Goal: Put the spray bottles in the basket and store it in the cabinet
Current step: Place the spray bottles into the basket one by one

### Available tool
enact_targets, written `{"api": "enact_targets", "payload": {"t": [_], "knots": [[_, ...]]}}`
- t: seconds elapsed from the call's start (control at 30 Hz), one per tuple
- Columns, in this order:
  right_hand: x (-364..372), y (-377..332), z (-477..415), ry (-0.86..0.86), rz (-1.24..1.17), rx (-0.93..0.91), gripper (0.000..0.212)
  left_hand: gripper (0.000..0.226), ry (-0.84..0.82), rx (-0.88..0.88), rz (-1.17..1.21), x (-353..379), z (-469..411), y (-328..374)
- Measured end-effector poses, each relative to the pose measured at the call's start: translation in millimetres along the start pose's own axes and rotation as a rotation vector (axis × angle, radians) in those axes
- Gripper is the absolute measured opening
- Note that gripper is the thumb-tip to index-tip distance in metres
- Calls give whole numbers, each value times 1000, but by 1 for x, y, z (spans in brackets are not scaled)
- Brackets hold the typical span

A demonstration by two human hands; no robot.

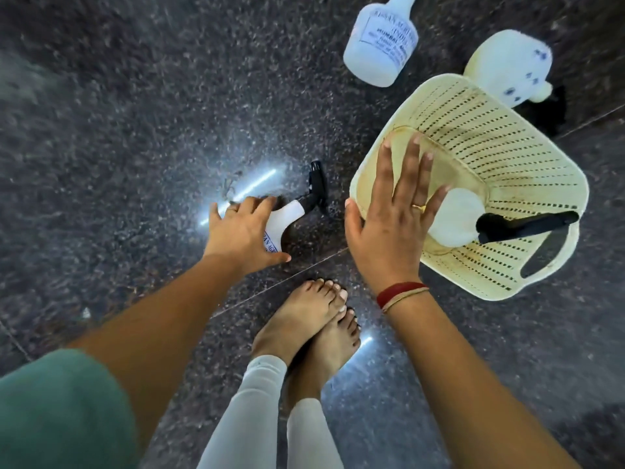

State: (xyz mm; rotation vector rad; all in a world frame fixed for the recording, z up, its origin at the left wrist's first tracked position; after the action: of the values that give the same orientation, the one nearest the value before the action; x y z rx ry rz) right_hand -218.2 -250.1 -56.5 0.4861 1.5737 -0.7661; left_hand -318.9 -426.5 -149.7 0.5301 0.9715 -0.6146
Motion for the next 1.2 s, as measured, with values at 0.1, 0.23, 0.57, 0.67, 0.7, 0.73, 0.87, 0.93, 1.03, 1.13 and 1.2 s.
{"api": "enact_targets", "payload": {"t": [0.1, 0.23, 0.57, 0.67, 0.7, 0.73, 0.87, 0.93, 1.03, 1.13, 1.2], "knots": [[6, -6, 4, -40, -21, 15, 74, 92, 11, -17, 58, -6, -1, 4], [4, -14, 4, -38, -80, 49, 69, 83, 128, -80, 143, -25, -1, -2], [-79, -12, -66, 113, -961, 426, 71, 73, 668, 94, 675, -174, 8, 31], [-129, 2, -89, 191, -993, 322, 56, 72, 663, 335, 687, -208, -4, 82], [-145, 10, -93, 216, -985, 285, 42, 72, 645, 394, 700, -214, -9, 99], [-159, 21, -96, 242, -960, 271, 28, 73, 628, 440, 721, -218, -14, 116], [-192, 71, -89, 229, -871, 344, 9, 74, 543, 612, 781, -220, -29, 176], [-191, 89, -79, 201, -843, 443, 18, 72, 456, 679, 752, -211, -37, 198], [-167, 106, -59, 208, -811, 614, 20, 69, 333, 726, 624, -184, -50, 211], [-135, 111, -42, 185, -737, 709, 16, 68, 199, 775, 487, -156, -61, 211], [-117, 108, -33, 163, -666, 733, 21, 66, 121, 805, 403, -141, -67, 209]]}}
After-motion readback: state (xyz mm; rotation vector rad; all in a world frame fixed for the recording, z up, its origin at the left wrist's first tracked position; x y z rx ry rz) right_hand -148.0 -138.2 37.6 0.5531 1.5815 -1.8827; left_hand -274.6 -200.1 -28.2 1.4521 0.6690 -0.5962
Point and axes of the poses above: each hand's wrist, its own z-axis away from the middle knuckle, its own x-axis out of the palm, y = z × x, the point moved 6 cm from there along -z, towards the middle knuckle, and after that the axes turned 10 degrees about y, right-handed, at the moved point
